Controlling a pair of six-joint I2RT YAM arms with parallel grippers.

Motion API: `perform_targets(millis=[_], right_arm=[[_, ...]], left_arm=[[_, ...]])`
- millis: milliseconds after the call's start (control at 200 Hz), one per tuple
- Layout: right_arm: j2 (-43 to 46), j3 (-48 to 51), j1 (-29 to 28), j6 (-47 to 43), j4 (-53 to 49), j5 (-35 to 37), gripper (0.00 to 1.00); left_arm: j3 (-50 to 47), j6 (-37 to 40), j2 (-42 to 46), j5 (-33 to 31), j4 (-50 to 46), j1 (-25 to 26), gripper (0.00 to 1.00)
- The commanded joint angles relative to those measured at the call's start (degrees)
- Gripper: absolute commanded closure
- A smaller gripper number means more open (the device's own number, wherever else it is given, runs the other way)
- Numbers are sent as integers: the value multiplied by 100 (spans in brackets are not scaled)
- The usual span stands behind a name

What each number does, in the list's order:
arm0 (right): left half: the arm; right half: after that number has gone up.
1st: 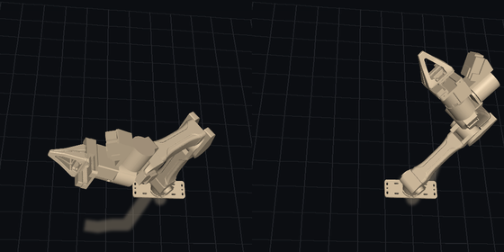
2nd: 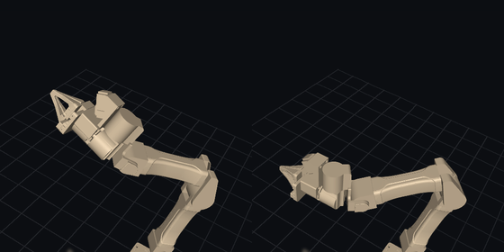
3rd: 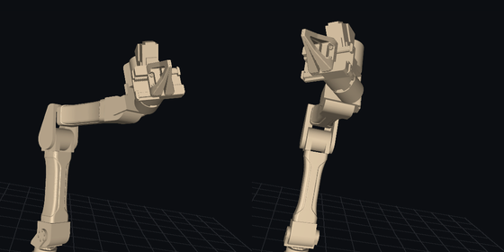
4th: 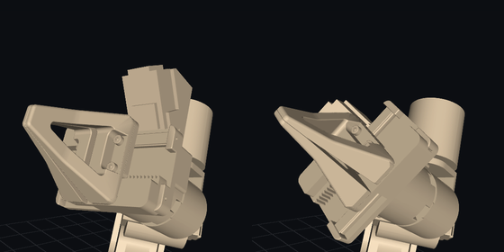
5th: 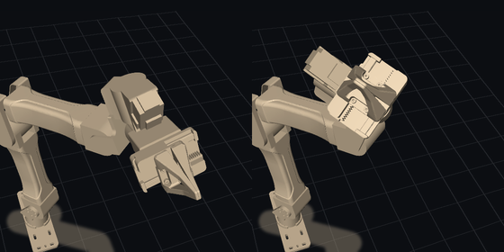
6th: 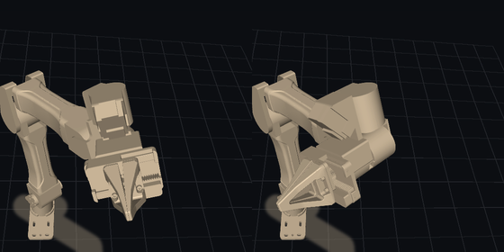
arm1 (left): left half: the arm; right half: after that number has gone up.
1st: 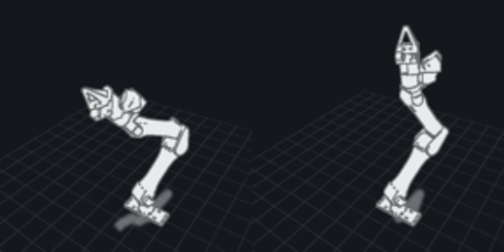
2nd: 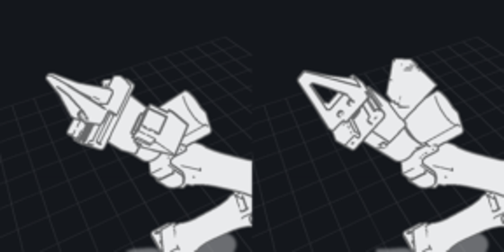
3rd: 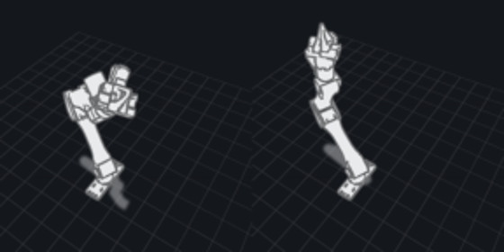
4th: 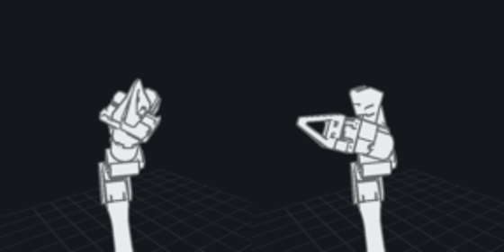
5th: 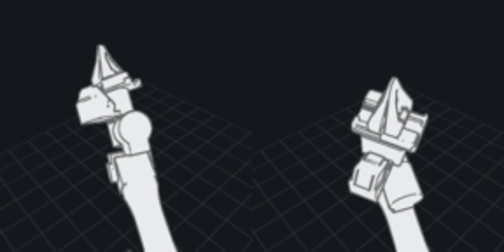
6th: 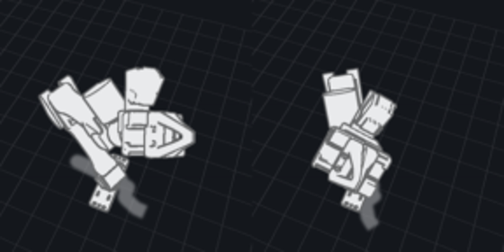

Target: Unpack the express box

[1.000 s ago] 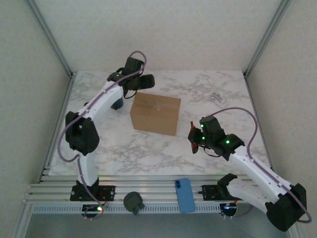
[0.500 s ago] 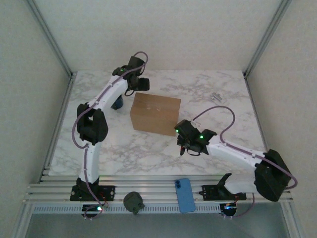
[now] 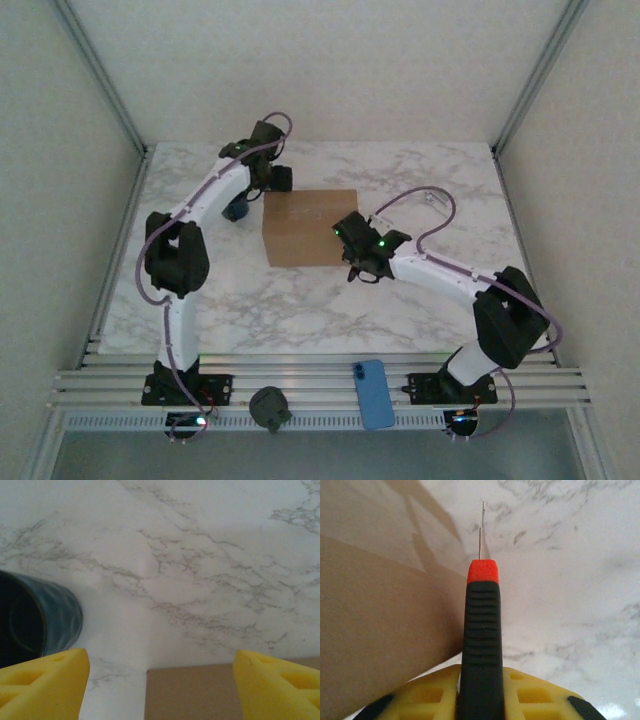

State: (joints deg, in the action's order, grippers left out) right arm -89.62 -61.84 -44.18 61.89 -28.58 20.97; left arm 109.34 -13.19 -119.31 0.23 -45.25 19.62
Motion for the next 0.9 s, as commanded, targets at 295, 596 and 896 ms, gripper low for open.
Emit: perform_targets(millis=[295,596,896], right_arm=[[-1572,-1928,954,-1349,509,-808,100],[-2645,-3424,1247,-1947,367,-1574,100],[-2859,-4262,1560,-2559,-249,-1385,100]], left_arm=[[-1440,-121,1015,452,-133,504,26],[-2321,-459,1621,496,65,996,26],[-2685,-776,1966,459,317,1167,26]])
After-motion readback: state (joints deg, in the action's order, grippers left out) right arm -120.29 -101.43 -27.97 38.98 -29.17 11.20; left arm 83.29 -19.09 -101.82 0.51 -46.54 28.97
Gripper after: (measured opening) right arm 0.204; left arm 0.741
